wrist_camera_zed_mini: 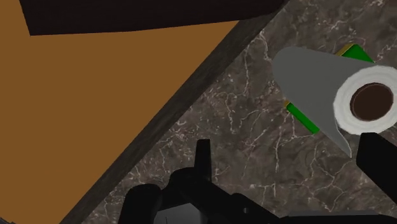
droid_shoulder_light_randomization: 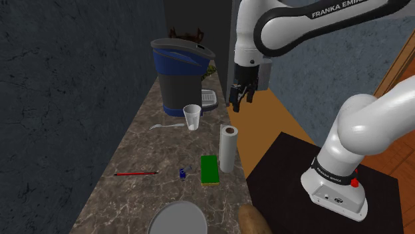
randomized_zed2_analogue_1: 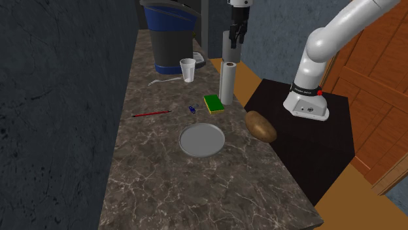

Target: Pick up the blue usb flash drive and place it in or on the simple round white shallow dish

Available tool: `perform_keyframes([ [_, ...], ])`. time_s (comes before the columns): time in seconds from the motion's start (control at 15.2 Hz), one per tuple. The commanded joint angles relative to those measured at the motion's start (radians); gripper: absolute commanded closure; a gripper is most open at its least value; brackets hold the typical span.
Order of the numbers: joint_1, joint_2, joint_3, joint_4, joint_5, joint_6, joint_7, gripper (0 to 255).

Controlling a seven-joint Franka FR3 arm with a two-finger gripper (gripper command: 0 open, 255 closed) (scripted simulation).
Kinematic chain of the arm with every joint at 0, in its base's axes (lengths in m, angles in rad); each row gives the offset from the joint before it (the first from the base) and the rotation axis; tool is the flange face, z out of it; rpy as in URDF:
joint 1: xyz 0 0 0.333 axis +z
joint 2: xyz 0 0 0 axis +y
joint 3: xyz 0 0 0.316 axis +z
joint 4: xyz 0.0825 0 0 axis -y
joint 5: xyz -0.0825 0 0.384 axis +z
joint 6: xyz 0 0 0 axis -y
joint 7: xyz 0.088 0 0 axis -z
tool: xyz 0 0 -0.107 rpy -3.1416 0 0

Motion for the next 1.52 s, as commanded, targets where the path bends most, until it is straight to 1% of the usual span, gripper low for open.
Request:
perform_keyframes([
  [0.0,0.008,0.049,0.039,-0.014,0.018,0.068,0.049,0],
  [0.33,0.010,0.219,0.131,0.012,0.029,0.221,0.171,0],
  [0.53,0.005,0.335,0.184,0.046,0.010,0.306,0.255,0],
  [0.66,-0.001,0.417,0.216,0.076,-0.018,0.359,0.317,0],
  [0.86,-0.007,0.547,0.254,0.132,-0.083,0.427,0.422,0],
  [1.06,0.002,0.682,0.272,0.202,-0.173,0.480,0.538,0],
  [1.25,0.033,0.816,0.262,0.285,-0.270,0.515,0.652,0],
  [1.45,0.084,0.945,0.231,0.381,-0.351,0.534,0.750,0],
])
